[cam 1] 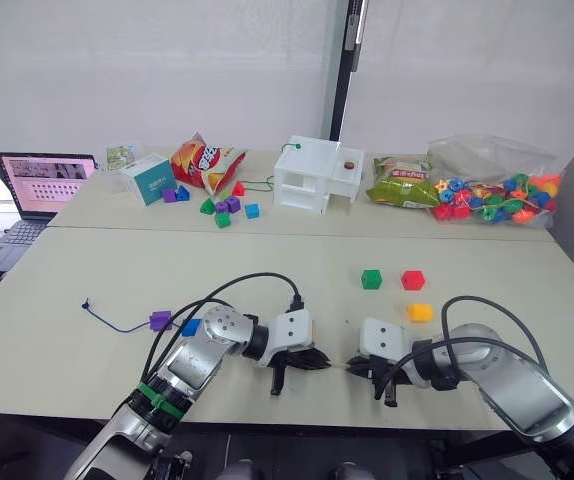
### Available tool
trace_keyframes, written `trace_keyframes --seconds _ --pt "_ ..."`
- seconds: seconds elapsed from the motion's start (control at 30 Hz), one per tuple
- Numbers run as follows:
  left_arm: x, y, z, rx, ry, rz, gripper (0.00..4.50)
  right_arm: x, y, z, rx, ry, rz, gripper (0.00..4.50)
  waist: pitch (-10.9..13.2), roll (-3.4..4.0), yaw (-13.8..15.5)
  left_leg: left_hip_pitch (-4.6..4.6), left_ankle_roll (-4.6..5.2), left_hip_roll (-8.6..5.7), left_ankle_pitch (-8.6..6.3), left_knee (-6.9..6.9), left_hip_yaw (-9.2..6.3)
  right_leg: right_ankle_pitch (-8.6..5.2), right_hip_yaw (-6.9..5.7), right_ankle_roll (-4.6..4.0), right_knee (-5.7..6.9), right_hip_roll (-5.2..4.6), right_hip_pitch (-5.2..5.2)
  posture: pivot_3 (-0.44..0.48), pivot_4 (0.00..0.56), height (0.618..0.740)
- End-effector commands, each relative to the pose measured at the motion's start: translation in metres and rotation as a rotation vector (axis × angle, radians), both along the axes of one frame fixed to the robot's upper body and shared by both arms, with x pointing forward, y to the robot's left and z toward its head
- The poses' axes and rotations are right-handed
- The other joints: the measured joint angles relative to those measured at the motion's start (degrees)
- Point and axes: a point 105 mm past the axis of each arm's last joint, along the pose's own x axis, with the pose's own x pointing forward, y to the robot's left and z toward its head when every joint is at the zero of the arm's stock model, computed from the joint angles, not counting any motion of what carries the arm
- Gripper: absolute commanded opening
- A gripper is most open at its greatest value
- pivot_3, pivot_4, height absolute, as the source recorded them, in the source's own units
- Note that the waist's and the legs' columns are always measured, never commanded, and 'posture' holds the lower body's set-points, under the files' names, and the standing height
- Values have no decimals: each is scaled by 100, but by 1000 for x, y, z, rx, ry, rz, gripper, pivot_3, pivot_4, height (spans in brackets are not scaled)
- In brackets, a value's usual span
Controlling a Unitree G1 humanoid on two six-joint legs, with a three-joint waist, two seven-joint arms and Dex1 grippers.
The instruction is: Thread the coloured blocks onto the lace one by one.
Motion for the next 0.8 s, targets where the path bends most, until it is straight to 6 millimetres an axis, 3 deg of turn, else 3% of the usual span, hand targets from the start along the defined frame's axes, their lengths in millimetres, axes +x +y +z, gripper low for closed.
trace_keyframes --seconds 0.03,0.1,0.2,0.37,0.53,0.63,0.8 --pt "1 -6 17 -46 -42 -12 31 -7 2 0 -1 8 28 0 0 0 2 0 0 0 0 1 0 0 -1 0 0 0 1 0 150 740" --pt "1 -6 17 -44 -41 -14 31 -6 4 1 20 2 15 0 0 0 2 0 1 1 -1 6 -2 0 -2 0 0 0 3 0 150 740" --pt "1 -4 18 -39 -39 -14 0 2 1 8 72 -43 -70 877 0 0 0 0 1 2 -1 8 -7 0 -5 0 0 1 7 0 150 740" --pt "1 7 15 0 -45 -3 0 -2 -13 22 191 -61 -263 2692 0 0 9 -2 1 2 -1 8 -9 0 -4 0 1 -1 6 0 150 740" --pt "1 26 17 24 -40 33 0 -17 -47 31 390 -135 -634 4386 -1 2 49 -3 1 0 -1 5 -11 0 -2 1 0 -4 6 0 150 740" --pt "1 34 19 27 -32 52 0 -20 -66 33 452 -225 -847 4447 -1 4 21 -2 1 -2 -2 4 -12 2 1 4 1 -7 7 0 150 740" --pt "-3 42 25 17 -2 75 0 -2 -95 31 474 -407 -1136 4447 1 12 -15 8 -4 1 1 7 -8 2 6 5 2 -1 8 0 150 740"
